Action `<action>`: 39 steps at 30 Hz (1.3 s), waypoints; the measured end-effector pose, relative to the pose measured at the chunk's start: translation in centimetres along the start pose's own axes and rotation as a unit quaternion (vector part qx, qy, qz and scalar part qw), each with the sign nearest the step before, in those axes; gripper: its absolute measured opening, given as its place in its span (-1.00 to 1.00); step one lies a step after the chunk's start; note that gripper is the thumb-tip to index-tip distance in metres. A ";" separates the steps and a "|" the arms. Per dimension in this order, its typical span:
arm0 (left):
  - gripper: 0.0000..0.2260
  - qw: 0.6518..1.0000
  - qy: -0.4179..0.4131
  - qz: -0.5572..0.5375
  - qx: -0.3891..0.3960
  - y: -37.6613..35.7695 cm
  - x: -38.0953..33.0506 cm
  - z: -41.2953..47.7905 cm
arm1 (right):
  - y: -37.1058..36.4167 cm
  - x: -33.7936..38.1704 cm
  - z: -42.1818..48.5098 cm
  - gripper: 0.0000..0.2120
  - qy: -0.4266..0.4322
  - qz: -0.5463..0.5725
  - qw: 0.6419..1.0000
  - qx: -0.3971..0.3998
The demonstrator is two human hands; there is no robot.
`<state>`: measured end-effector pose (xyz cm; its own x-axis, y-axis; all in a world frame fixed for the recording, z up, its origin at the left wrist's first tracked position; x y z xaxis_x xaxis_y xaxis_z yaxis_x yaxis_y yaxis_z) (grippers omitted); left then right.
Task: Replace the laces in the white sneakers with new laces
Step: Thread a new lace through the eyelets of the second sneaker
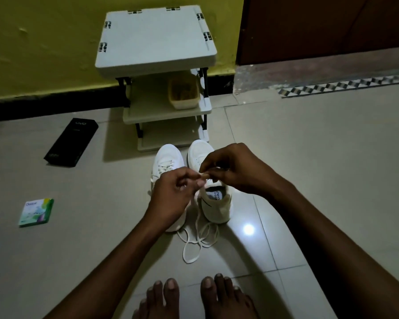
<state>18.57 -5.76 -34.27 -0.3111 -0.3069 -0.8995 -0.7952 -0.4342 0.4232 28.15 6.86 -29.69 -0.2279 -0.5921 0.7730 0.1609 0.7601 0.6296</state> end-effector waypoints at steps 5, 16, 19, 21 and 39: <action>-0.85 0.993 0.005 0.118 -0.015 1.0 1.2 -0.8 | 0.8 -0.9 -0.2 -0.87 -0.016 0.001 1.000 -0.024; -0.81 0.986 0.018 -0.164 0.003 -0.4 0.4 1.6 | -0.2 -1.3 0.6 -0.88 0.046 -0.020 0.994 -0.102; -0.78 0.987 0.011 -0.159 0.005 -0.7 0.4 2.2 | 0.1 -2.5 0.6 -0.90 0.037 -0.029 0.991 -0.124; -0.74 0.987 0.005 -0.162 0.016 -0.9 0.6 2.4 | 0.1 -3.0 0.7 -0.91 0.034 -0.030 0.991 -0.127; -0.90 0.990 0.071 0.121 -0.015 -0.9 3.6 12.8 | -1.7 -10.7 4.1 -0.53 -0.182 -0.047 0.977 -0.095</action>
<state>11.52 4.38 -39.27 -0.4126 -0.5204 -0.7477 -0.6904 -0.3568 0.6293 26.37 12.98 -39.40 -0.5721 -0.4955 0.6537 0.2905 0.6229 0.7264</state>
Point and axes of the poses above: each hand's wrist, its own z-axis towards the middle knuckle, its own y-axis out of the back of the hand, x = y × z, the point moved 7 cm from there along z, towards the middle knuckle, and after that the axes turned 8 degrees about x, right-handed, at the moved point
